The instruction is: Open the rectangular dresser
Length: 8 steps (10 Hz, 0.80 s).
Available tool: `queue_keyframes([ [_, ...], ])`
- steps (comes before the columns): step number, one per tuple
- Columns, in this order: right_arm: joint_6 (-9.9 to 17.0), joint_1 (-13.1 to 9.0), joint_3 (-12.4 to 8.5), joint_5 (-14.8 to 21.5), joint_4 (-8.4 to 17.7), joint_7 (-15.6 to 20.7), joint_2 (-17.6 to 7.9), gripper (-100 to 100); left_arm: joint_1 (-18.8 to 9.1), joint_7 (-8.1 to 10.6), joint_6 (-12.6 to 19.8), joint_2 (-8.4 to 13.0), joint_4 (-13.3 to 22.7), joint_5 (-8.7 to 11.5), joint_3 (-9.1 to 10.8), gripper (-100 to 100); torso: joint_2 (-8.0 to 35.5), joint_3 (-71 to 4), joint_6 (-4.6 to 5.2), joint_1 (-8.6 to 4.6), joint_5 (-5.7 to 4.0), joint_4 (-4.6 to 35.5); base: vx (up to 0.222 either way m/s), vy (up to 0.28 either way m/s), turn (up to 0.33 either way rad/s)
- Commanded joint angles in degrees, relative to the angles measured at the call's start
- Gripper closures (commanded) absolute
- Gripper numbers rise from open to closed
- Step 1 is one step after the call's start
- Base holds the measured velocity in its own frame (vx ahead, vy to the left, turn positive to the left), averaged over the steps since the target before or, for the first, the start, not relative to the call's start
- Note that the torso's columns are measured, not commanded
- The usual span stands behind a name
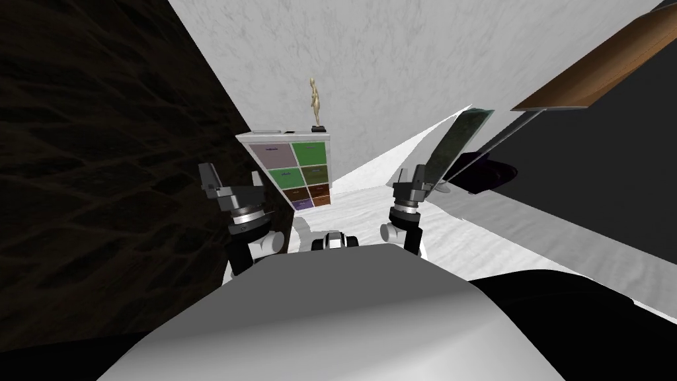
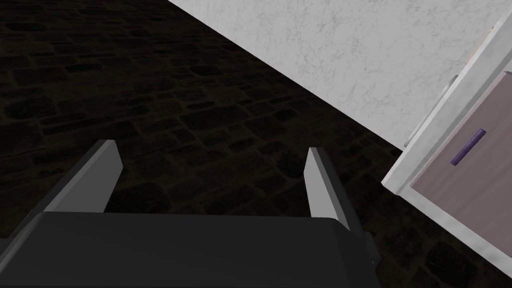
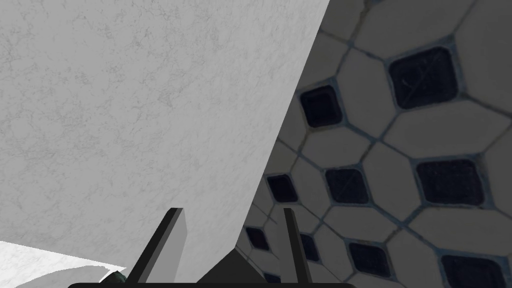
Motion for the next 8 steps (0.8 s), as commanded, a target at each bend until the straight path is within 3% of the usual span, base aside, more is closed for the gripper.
queue_keyframes([
  [1,0.00,0.00,0.00,0.00,0.01,0.00,0.00,0,-0.30,0.10,-0.25,3.37,1.74,0.08,0.00,-100,0.49,-1.15,0.00,-0.01,0.00,0.55,0.063,-0.016,-0.003],
  [4,0.00,0.01,0.00,0.00,0.01,0.00,0.00,0,-1.03,0.30,-0.78,6.04,5.33,0.25,0.06,-100,0.71,-1.45,0.00,0.00,0.00,0.78,0.088,-0.017,-0.005],
  [8,0.00,0.01,0.00,0.00,0.00,0.00,0.00,0,-2.29,0.64,-1.70,7.89,11.39,0.54,0.17,-100,0.81,-1.40,0.00,-0.02,-0.01,0.81,0.117,-0.030,-0.006],
])
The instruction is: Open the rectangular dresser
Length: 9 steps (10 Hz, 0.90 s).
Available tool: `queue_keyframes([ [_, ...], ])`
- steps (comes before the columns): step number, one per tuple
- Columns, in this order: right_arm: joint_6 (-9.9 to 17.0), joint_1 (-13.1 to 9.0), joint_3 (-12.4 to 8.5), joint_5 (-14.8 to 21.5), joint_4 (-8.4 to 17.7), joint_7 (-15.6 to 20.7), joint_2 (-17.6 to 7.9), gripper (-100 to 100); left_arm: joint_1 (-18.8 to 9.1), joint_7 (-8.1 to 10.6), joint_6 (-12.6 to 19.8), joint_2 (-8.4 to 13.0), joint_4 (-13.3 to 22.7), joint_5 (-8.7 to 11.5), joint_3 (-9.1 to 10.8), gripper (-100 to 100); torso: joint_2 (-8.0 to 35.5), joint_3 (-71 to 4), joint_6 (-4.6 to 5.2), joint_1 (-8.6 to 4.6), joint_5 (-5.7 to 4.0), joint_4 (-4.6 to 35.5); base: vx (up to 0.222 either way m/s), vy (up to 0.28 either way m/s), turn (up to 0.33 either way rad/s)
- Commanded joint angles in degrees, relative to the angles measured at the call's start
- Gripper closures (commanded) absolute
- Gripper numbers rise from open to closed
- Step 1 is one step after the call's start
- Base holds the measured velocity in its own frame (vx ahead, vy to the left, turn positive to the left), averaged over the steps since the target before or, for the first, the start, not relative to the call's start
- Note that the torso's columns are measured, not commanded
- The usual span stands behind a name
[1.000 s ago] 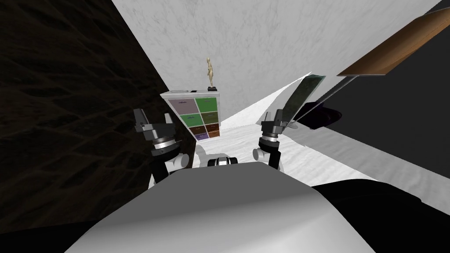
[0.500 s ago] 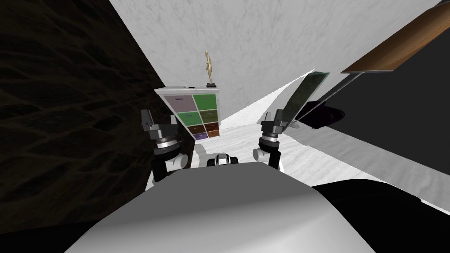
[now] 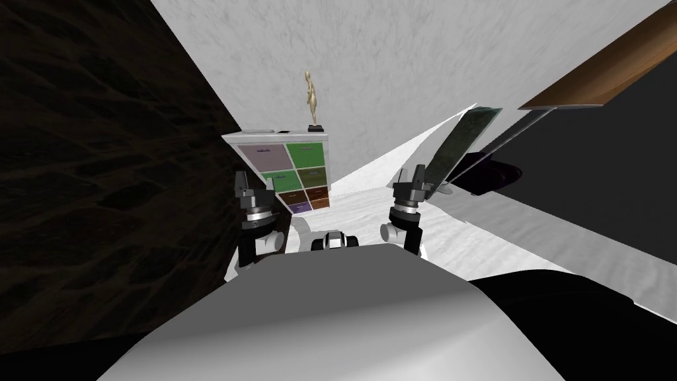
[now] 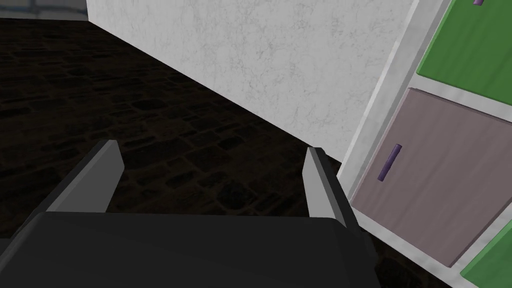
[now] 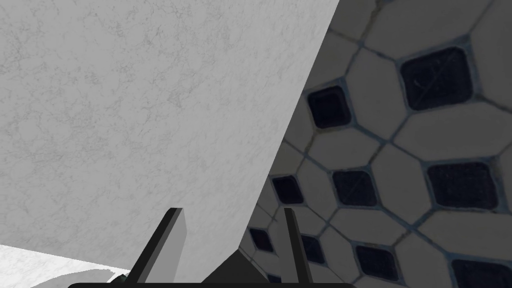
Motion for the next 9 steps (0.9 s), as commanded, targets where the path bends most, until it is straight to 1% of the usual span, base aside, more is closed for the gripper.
queue_keyframes([
  [1,0.00,0.00,0.00,0.00,0.00,0.00,0.00,0,-0.66,0.41,-1.14,1.13,4.38,0.31,0.23,-100,0.00,0.00,-0.01,-0.03,-0.01,0.00,0.128,-0.034,-0.003],
  [4,0.00,0.00,0.00,0.00,0.00,0.00,0.00,0,-1.68,0.69,-1.89,1.83,9.32,0.55,0.32,-100,-0.04,-0.03,-0.01,0.03,0.01,-0.02,0.139,-0.025,-0.007],
  [5,0.00,0.00,0.00,0.00,0.00,0.00,0.00,0,-1.68,0.69,-1.89,1.83,9.58,0.55,0.32,-100,-0.02,-0.01,0.00,-0.01,-0.01,-0.01,0.090,-0.020,0.000],
  [7,0.00,-0.01,0.00,0.00,0.00,0.00,0.00,0,-2.32,0.86,-2.36,2.13,12.71,0.70,0.37,-100,0.17,0.11,0.00,0.05,0.01,0.05,0.071,-0.010,-0.006],
  [9,0.00,0.00,0.00,0.00,0.00,0.00,0.00,0,-2.91,1.03,-2.81,2.31,15.61,0.84,0.43,-100,-0.10,-0.06,0.00,0.03,0.01,-0.03,0.116,-0.021,-0.006],
])
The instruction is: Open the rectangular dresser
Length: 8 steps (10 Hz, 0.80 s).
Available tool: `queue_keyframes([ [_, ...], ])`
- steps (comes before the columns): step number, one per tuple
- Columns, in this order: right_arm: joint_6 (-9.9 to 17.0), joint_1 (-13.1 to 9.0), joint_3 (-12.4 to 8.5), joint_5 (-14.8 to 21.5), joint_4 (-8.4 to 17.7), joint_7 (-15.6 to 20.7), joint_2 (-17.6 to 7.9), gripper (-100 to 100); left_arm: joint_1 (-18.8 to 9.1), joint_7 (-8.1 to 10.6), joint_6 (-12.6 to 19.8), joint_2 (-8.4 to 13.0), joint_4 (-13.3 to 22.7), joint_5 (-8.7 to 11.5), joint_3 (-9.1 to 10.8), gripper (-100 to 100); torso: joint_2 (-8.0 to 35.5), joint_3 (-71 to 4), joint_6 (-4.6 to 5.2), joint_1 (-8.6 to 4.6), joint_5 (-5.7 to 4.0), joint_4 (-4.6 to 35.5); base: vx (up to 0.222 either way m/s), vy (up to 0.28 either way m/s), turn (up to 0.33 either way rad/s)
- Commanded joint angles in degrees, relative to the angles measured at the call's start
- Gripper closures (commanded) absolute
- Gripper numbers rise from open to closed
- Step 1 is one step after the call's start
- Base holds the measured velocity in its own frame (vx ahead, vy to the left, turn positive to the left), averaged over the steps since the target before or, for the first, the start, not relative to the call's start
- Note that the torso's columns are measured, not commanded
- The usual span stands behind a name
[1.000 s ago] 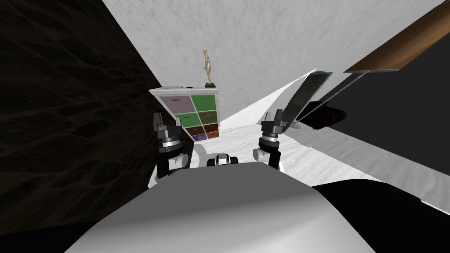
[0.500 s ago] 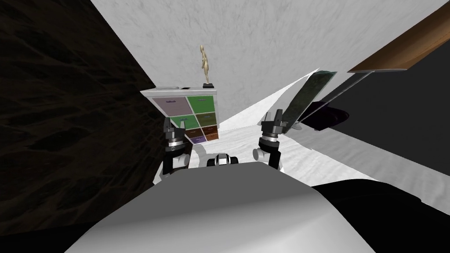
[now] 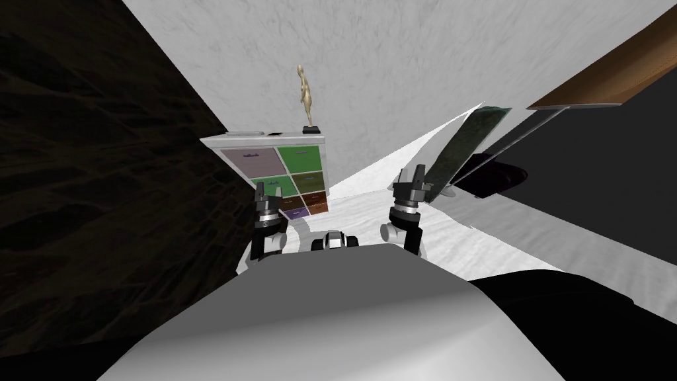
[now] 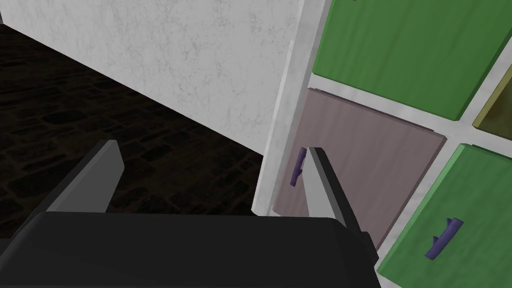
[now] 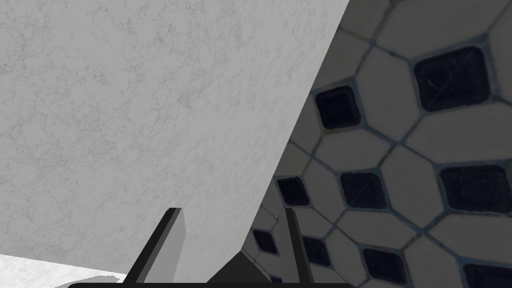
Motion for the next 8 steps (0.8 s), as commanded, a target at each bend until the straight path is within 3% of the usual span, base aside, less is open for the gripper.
queue_keyframes([
  [1,0.00,0.00,0.00,0.00,0.00,0.00,0.00,0,-0.73,0.35,-0.21,0.35,3.30,0.31,0.28,-100,-0.04,-0.04,0.00,-0.06,-0.02,-0.02,0.115,-0.039,-0.006],
  [8,0.00,0.00,0.00,0.00,0.00,0.00,0.00,0,-2.70,0.92,-1.77,0.07,12.87,0.80,0.47,-100,0.10,0.05,0.00,-0.04,-0.02,0.02,0.115,-0.027,-0.005],
])
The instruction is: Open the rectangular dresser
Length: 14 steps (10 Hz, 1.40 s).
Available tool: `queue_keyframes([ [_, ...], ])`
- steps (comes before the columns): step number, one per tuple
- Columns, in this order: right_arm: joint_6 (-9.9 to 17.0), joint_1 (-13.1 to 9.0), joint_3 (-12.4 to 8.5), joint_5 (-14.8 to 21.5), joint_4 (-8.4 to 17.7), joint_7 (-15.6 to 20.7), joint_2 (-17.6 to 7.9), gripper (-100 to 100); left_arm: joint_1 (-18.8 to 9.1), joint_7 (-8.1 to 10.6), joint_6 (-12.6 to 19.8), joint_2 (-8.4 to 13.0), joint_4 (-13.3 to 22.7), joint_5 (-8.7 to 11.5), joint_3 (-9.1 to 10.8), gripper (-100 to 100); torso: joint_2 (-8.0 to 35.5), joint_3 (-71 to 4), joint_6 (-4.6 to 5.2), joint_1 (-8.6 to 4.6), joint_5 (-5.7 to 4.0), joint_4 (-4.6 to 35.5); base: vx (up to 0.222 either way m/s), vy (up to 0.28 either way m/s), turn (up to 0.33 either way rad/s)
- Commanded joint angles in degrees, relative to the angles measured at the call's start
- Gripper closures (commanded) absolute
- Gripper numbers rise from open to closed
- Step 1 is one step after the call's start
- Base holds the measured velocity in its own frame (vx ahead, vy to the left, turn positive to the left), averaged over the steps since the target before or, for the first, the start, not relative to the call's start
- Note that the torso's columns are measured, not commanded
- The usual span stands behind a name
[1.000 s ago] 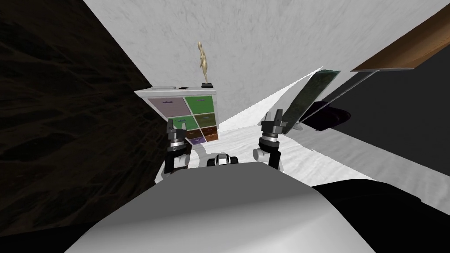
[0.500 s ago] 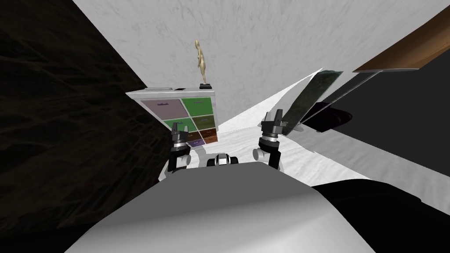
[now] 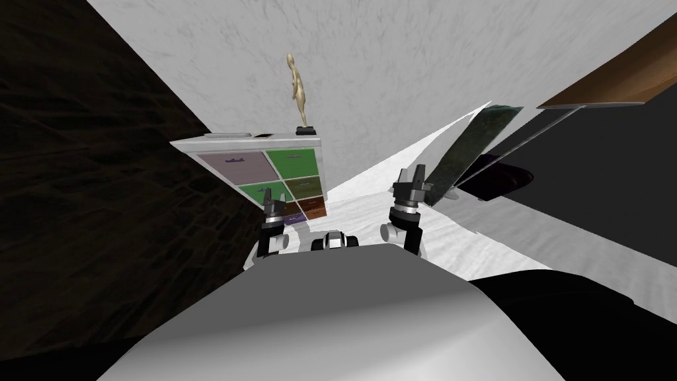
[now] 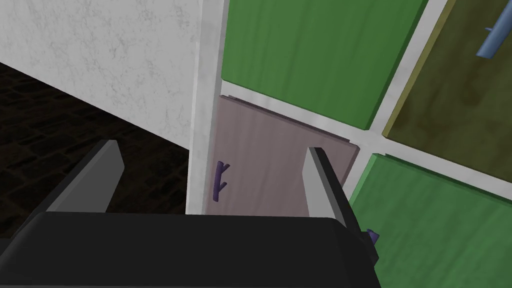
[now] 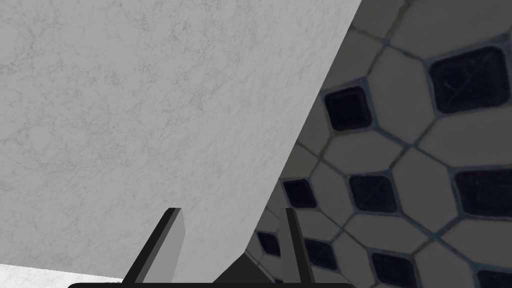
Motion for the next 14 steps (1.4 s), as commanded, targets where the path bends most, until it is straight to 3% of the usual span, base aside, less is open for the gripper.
queue_keyframes([
  [1,0.00,0.00,0.00,0.00,0.00,0.00,0.00,0,-0.90,0.33,-0.59,-0.21,4.00,0.27,0.19,-100,-0.01,-0.01,0.00,0.00,0.00,0.00,0.119,-0.026,-0.005],
  [9,0.00,0.00,0.00,0.00,0.00,0.00,0.00,0,-3.30,1.05,-2.59,-2.09,15.69,0.89,0.43,-100,-0.02,0.00,0.00,0.07,0.02,0.00,0.119,-0.024,-0.006],
  [14,0.00,0.00,0.00,0.00,0.00,0.00,0.00,0,-4.67,1.46,-3.73,-5.78,22.33,1.25,0.56,-100,-0.01,0.00,0.00,0.01,0.01,0.00,0.122,-0.027,-0.005],
])
